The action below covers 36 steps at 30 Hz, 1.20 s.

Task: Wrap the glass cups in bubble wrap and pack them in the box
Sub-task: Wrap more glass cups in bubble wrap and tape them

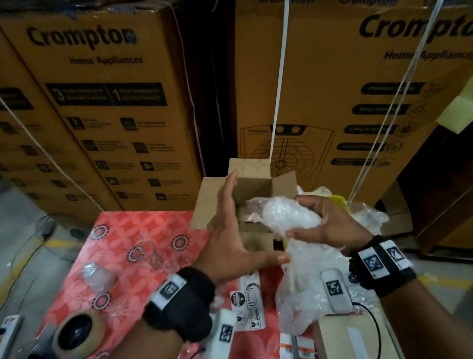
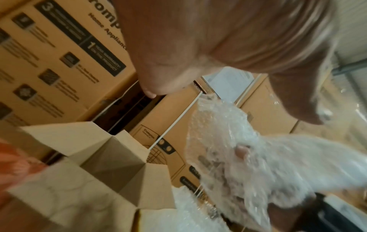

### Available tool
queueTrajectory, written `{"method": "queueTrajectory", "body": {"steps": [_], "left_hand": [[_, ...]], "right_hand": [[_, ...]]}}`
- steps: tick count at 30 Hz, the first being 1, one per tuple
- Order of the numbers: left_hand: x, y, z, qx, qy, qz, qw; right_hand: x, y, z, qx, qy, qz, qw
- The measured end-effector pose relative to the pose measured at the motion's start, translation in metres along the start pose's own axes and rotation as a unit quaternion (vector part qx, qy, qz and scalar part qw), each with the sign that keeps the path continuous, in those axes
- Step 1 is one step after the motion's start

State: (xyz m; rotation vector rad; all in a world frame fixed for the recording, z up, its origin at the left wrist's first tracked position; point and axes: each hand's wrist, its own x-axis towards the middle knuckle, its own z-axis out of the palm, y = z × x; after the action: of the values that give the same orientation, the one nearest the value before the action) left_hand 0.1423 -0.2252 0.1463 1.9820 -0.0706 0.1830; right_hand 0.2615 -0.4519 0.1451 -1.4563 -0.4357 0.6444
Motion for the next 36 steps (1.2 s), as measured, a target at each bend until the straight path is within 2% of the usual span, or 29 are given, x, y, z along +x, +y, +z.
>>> {"method": "queueTrajectory", "body": {"steps": [3, 5, 7, 10, 15, 17, 19, 22, 24, 26, 28, 31, 33, 36], "left_hand": [[0.017, 0.004, 0.005, -0.076, -0.022, -0.002, 0.997], [0.020, -0.001, 0.007, -0.128, -0.024, -0.021, 0.991], [0.019, -0.008, 0.009, -0.189, 0.007, -0.049, 0.981], [0.012, -0.015, 0.013, -0.280, 0.053, -0.098, 0.953], [0.007, -0.019, 0.015, -0.373, 0.082, -0.161, 0.910], [0.007, -0.020, 0.016, -0.339, 0.095, -0.144, 0.925], [0.006, -0.022, 0.018, -0.247, 0.112, -0.085, 0.959], [0.002, -0.025, 0.016, -0.137, 0.122, -0.016, 0.983], [-0.005, -0.028, 0.012, -0.135, 0.086, 0.023, 0.987], [-0.012, -0.027, 0.011, -0.151, 0.050, 0.049, 0.986], [-0.015, -0.025, 0.015, -0.130, 0.071, 0.056, 0.987], [-0.015, -0.026, 0.017, -0.143, 0.160, 0.007, 0.977], [-0.017, -0.030, 0.013, -0.131, 0.214, -0.015, 0.968], [-0.024, -0.032, 0.005, -0.053, 0.294, 0.013, 0.954]], "right_hand": [[0.001, -0.001, 0.016, -0.070, -0.019, -0.025, 0.997], [0.000, -0.001, 0.023, -0.081, -0.016, -0.045, 0.996], [-0.005, -0.001, 0.030, -0.069, -0.011, -0.057, 0.996], [-0.009, 0.009, 0.040, -0.010, 0.001, -0.050, 0.999], [-0.008, 0.028, 0.058, 0.136, 0.099, -0.033, 0.985], [-0.005, 0.035, 0.065, 0.203, 0.129, -0.015, 0.970], [-0.005, 0.037, 0.074, 0.304, 0.134, 0.011, 0.943], [-0.012, 0.034, 0.081, 0.484, 0.119, 0.054, 0.865], [-0.017, 0.031, 0.084, 0.532, 0.100, 0.056, 0.839], [-0.016, 0.029, 0.089, 0.496, 0.094, 0.049, 0.862], [-0.012, 0.027, 0.099, 0.415, 0.116, 0.017, 0.902], [-0.006, 0.026, 0.111, 0.300, 0.177, -0.032, 0.937], [-0.006, 0.025, 0.116, 0.233, 0.193, -0.047, 0.952], [-0.008, 0.028, 0.125, 0.165, 0.186, -0.063, 0.966]]}}
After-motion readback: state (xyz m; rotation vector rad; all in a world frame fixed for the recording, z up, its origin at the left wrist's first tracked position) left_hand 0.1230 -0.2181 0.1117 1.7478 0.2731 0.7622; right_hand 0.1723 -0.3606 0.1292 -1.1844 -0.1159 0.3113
